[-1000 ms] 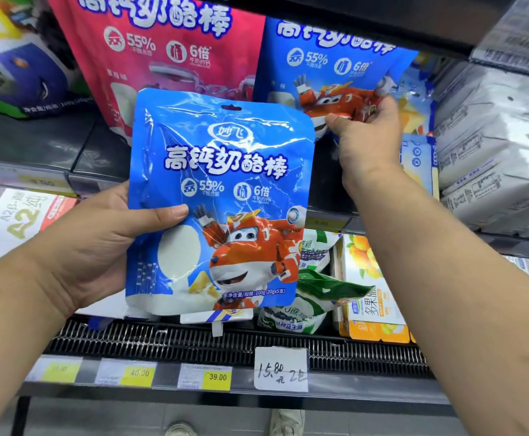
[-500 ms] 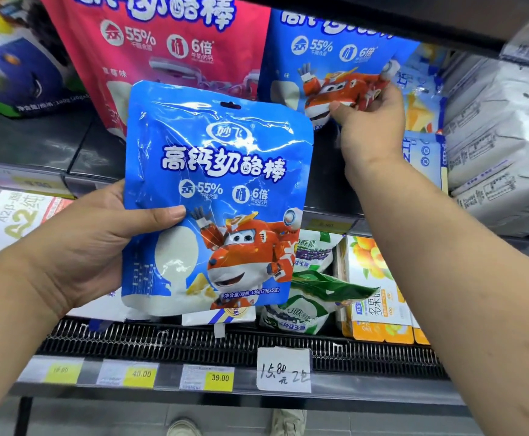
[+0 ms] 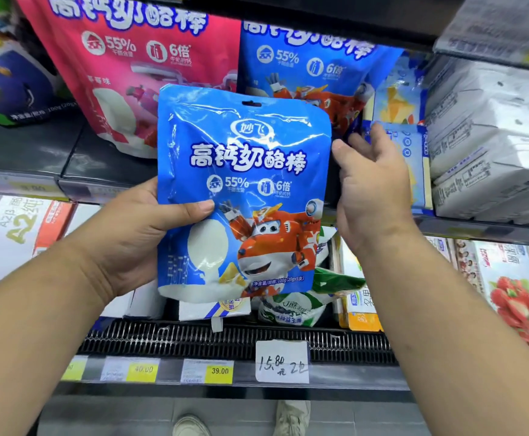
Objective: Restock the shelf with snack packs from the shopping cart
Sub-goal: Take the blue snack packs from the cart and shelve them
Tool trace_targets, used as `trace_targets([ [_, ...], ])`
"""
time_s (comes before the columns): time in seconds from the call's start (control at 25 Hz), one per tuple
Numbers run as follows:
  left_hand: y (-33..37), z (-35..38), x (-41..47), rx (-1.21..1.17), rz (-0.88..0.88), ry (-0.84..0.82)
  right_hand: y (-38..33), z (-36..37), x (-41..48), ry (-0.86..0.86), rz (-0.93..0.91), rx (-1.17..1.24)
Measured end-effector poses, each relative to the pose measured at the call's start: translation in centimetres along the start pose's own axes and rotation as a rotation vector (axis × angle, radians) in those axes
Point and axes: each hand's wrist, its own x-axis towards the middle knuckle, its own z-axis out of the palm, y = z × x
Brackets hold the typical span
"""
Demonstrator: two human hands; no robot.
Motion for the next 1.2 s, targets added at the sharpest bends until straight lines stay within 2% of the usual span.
trace_targets([
  [0.16, 0.4, 1.1, 0.7, 0.018, 0.021, -0.036, -0.4, -1.4, -2.4, -0.12, 0.137, 0.129],
  [0.28, 0.8, 1.9, 1.3, 0.025, 0.034, -0.069, -0.6, -2.2, -3.6, -0.301, 0.185, 0.075],
  [0.4, 1.3, 2.9, 1.8, 0.026, 0.042, -0.084, -0.9, -2.8, -3.4, -0.378, 0.19, 0.051],
  [0.52, 1.8, 4.0, 2.5, 0.039, 0.077, -0.107, -1.5, -3.2, -2.5, -0.361, 0.124, 0.059],
  [0.8, 2.6, 7.0, 5.1, 0.204, 0.248, 0.008, -2.5, -3.5, -0.1, -0.27, -0.048, 0.069],
  [1.04, 3.6, 8.0, 6.5, 0.174, 0.43, 0.113, -3.8, -2.2, 1.8, -0.236, -0.218, 0.088],
  [1.2, 2.7, 8.1, 6.6, 0.147, 0.443, 0.15, -3.1, -2.3, 2.1, -0.24, -0.284, 0.056],
])
